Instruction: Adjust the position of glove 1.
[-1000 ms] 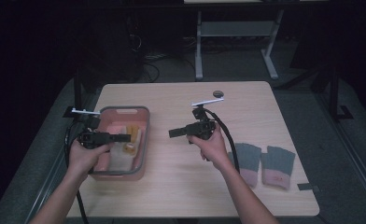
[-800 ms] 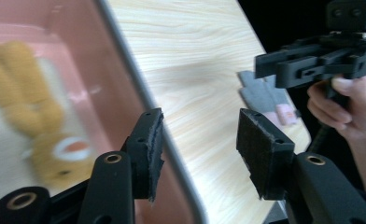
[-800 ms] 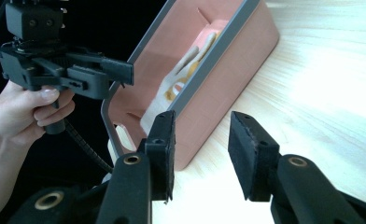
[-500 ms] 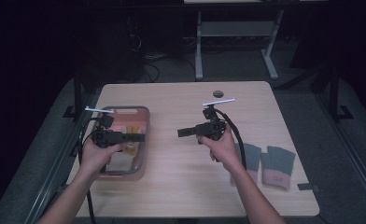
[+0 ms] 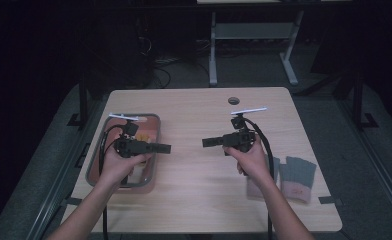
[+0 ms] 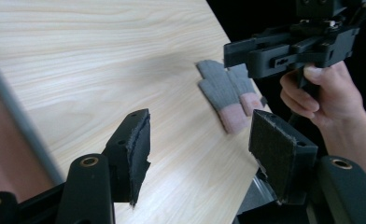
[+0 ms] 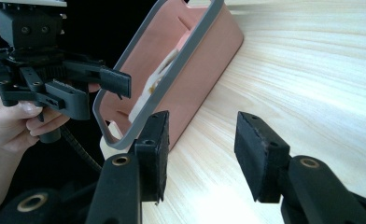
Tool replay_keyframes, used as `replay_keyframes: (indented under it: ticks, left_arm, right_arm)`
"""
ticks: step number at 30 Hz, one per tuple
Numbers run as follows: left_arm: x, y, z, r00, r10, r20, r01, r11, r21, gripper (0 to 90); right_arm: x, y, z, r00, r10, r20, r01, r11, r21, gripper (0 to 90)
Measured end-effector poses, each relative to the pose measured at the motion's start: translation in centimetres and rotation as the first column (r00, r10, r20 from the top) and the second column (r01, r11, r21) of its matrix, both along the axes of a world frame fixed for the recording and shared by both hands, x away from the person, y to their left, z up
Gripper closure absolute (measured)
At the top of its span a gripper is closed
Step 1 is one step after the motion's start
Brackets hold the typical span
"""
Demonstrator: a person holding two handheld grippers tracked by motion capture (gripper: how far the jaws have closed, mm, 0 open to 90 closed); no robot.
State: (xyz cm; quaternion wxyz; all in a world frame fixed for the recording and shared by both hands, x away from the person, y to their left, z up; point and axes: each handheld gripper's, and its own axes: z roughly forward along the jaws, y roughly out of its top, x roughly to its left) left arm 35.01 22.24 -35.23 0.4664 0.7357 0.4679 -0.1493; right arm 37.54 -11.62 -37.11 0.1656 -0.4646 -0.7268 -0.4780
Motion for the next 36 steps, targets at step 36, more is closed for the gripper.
replay_keyframes:
  ticks: [36]
  left_arm:
    - [0.4,-7.9,-1.1,0.9901,-0.138,-0.024,0.136,0.9878,-0.077,39.4]
  right_arm:
    - [-2.9,-8.7,-0.6,0.9962,-0.087,-0.005,0.087,0.9956,-0.035,51.1]
